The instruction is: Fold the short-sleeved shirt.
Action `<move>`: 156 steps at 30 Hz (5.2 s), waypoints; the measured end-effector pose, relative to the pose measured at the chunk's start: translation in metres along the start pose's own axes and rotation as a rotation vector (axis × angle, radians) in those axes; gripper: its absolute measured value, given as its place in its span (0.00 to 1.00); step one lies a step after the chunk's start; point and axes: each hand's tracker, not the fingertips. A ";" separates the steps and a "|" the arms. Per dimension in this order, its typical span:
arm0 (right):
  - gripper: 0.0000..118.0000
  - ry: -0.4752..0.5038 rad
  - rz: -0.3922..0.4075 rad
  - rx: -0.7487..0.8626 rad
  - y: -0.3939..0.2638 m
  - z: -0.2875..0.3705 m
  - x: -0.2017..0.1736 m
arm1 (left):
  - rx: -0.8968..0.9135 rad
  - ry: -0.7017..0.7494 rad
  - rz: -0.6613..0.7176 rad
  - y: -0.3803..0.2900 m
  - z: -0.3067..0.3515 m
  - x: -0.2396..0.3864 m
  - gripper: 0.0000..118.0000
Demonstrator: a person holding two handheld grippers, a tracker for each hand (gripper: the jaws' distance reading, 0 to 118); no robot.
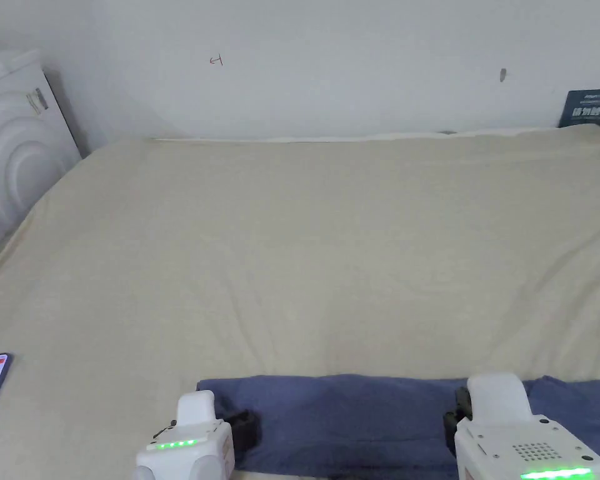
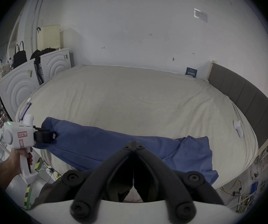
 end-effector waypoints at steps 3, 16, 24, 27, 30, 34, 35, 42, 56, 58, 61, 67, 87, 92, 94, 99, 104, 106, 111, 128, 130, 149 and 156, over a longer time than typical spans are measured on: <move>0.00 0.010 0.007 -0.012 -0.003 -0.004 -0.004 | 0.027 -0.006 -0.019 -0.001 0.013 0.019 0.42; 0.00 -0.016 -0.011 -0.017 -0.005 -0.003 0.010 | 0.194 0.027 -0.159 0.072 0.045 0.033 0.12; 0.00 -0.029 -0.036 0.002 -0.001 0.001 0.017 | 0.223 0.207 -0.168 0.109 0.044 -0.049 0.12; 0.00 -0.021 -0.038 0.006 -0.001 0.000 0.013 | 0.253 0.166 -0.132 0.095 0.058 -0.075 0.12; 0.00 -0.009 -0.037 0.012 0.001 -0.003 0.008 | 0.274 0.127 -0.201 0.084 0.072 -0.058 0.12; 0.00 0.004 -0.031 0.025 0.003 0.001 0.005 | 0.297 0.018 -0.234 0.080 0.077 -0.016 0.12; 0.00 0.004 -0.030 0.028 0.003 0.003 0.005 | 0.297 -0.007 -0.254 0.079 0.076 -0.004 0.12; 0.00 -0.017 -0.032 0.031 -0.003 0.013 0.014 | 0.237 -0.196 -0.370 0.062 0.061 0.093 0.12; 0.00 -0.056 -0.049 0.010 -0.006 0.006 0.027 | 0.187 -0.411 -0.321 0.026 0.063 0.114 1.00; 0.00 -0.063 -0.034 0.017 -0.007 0.003 0.021 | 0.291 -0.330 -0.246 0.028 0.083 0.096 1.00; 0.00 -0.038 -0.028 0.002 -0.007 -0.003 0.016 | 0.412 -0.124 -0.153 0.034 0.093 0.071 1.00; 0.00 -0.013 -0.014 0.004 -0.010 -0.001 0.012 | 0.279 0.007 -0.323 0.052 0.053 0.086 0.97; 0.00 -0.058 -0.062 -0.002 -0.019 0.012 0.041 | 0.100 -0.378 -0.566 0.002 0.032 0.208 0.01; 0.00 -0.060 -0.064 0.020 -0.013 0.014 0.037 | 0.222 -0.478 -0.286 0.030 0.071 0.139 0.01; 0.00 -0.045 -0.079 0.027 -0.010 0.011 0.034 | 0.270 -0.465 -0.148 0.036 0.084 0.097 0.01; 0.00 -0.008 -0.075 0.029 -0.006 0.005 0.021 | 0.276 -0.441 0.023 0.047 0.076 0.000 0.59; 0.00 0.024 -0.072 0.030 -0.002 -0.001 0.013 | 0.061 -0.416 0.019 0.042 0.028 -0.018 1.00; 0.00 0.028 -0.068 0.031 -0.002 0.000 0.013 | -0.003 -0.377 0.013 0.039 0.010 -0.015 1.00; 0.00 0.003 -0.059 0.025 -0.003 0.003 0.019 | -0.118 -0.368 0.018 0.041 -0.021 -0.005 0.93; 0.00 -0.024 -0.079 0.016 -0.004 0.001 0.026 | -0.005 -0.381 0.086 0.072 0.030 0.006 0.07; 0.00 -0.024 -0.075 0.016 -0.003 0.002 0.027 | 0.013 -0.370 0.086 0.087 0.026 -0.008 0.07; 0.00 0.036 -0.083 0.053 0.001 0.004 0.014 | 0.265 -0.150 -0.089 0.089 0.119 -0.059 0.07; 0.00 0.012 -0.093 0.061 -0.005 0.016 0.026 | 0.201 -0.433 -0.342 0.067 0.121 0.078 0.07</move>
